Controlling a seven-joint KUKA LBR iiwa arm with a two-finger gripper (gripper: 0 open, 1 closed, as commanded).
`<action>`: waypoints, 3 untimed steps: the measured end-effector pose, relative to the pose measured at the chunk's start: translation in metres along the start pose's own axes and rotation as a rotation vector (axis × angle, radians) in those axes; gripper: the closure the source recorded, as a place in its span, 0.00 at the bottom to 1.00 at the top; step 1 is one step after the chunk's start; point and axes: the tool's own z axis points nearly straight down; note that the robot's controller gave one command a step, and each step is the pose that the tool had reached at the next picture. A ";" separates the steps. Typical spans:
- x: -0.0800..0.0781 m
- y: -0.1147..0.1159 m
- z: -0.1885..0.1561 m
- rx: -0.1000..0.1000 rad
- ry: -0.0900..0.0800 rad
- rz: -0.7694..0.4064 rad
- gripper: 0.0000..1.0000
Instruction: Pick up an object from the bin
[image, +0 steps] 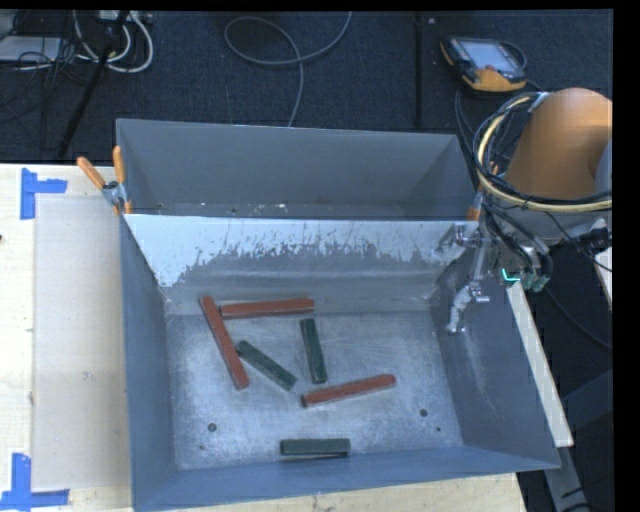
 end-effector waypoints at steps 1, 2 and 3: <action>-0.002 0.000 -0.005 0.001 -0.008 -0.002 0.00; 0.015 0.022 0.043 0.003 -0.013 -0.033 0.00; 0.031 0.062 0.112 0.002 -0.010 -0.063 0.00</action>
Offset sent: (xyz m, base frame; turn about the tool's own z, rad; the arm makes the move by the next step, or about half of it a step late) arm -0.0417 0.0594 -0.1164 -0.0822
